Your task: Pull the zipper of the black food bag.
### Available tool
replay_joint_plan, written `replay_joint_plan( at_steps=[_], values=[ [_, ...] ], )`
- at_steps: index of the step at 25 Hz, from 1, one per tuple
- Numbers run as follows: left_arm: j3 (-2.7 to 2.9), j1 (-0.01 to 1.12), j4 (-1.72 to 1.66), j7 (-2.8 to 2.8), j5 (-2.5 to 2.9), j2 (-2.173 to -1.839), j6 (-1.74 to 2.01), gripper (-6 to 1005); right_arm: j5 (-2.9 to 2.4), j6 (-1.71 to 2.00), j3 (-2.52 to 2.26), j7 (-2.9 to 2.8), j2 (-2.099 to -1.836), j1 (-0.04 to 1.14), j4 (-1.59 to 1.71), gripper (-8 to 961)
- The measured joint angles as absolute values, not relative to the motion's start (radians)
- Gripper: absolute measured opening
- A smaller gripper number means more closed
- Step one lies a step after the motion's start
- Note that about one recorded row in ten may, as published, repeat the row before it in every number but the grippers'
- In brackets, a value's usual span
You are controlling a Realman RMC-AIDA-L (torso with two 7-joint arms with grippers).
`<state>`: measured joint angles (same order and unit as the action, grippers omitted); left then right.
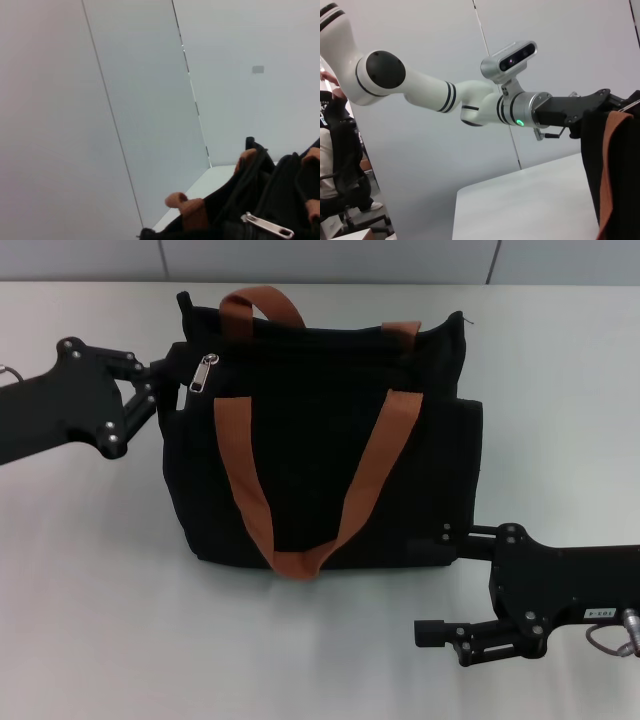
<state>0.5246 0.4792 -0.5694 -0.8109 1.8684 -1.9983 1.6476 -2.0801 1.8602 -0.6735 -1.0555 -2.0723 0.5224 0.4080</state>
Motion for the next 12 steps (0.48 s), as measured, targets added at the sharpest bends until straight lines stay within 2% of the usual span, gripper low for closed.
replay_joint_plan(
  at_steps=[1, 7, 12],
  values=[
    [0.525, 0.474, -0.57, -0.794, 1.863, -2.007, 1.649, 24, -2.08, 1.86, -0.673, -1.056, -2.072, 0.523, 0.408, 830],
    [0.525, 0.468, -0.571, -0.789, 1.84, -2.009, 1.66, 24, -2.051, 1.927, -0.663, -1.079, -2.072, 0.528, 0.408, 830],
    [0.525, 0.461, -0.571, -0.782, 1.824, -2.01, 1.664, 23, -1.916, 2.015, -0.663, -1.299, -2.047, 0.564, 0.419, 831]
  ],
)
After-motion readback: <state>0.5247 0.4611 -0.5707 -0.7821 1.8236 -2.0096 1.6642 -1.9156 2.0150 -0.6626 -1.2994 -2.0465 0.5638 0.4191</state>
